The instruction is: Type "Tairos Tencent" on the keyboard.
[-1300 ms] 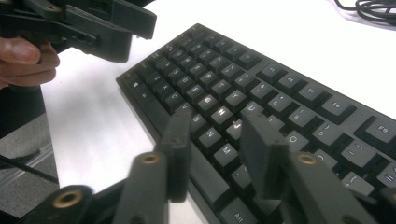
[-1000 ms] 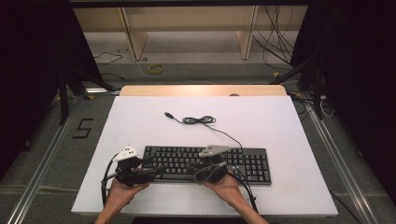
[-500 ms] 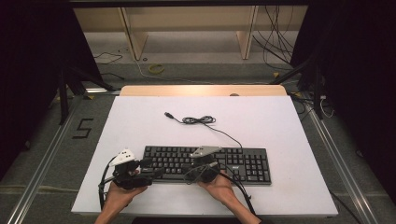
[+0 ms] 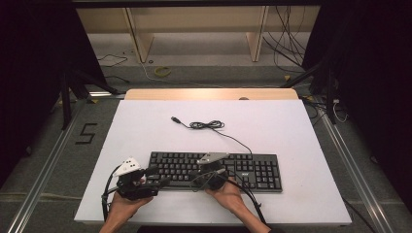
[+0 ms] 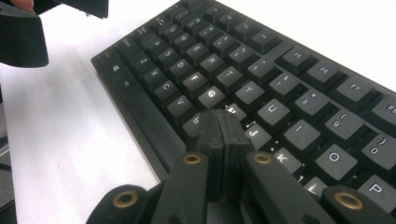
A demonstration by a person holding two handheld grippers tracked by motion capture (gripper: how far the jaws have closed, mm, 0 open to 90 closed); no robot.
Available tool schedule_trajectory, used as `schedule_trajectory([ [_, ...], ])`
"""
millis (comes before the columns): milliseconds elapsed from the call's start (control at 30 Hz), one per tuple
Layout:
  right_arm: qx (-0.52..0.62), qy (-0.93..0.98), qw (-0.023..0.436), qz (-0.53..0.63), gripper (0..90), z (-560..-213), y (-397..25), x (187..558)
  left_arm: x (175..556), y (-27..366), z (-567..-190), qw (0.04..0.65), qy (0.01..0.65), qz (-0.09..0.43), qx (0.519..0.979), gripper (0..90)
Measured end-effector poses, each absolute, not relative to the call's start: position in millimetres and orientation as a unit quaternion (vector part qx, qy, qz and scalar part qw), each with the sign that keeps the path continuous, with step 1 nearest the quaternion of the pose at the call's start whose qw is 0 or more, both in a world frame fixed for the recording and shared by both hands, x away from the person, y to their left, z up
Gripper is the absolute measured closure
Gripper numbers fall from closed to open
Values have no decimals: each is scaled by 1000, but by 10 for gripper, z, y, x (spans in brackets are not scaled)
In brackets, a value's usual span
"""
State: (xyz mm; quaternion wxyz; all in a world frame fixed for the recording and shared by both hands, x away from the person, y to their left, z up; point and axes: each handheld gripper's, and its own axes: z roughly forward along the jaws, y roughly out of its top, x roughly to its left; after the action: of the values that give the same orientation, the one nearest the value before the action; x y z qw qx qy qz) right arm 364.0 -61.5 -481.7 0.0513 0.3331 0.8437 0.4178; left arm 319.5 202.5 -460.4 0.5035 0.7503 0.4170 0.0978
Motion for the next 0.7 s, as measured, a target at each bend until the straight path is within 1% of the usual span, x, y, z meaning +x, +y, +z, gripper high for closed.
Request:
schedule_trajectory([
  [467,331,847,61,412,900,-4865,-591,3613,3201,2029,-4615,503,418,98,750,296],
  [667,336,844,56,415,900,-4861,-599,3614,3215,2034,-4625,501,418,100,751,298],
  [700,337,843,55,417,884,-4859,-604,3616,3218,2037,-4625,502,419,100,750,298],
])
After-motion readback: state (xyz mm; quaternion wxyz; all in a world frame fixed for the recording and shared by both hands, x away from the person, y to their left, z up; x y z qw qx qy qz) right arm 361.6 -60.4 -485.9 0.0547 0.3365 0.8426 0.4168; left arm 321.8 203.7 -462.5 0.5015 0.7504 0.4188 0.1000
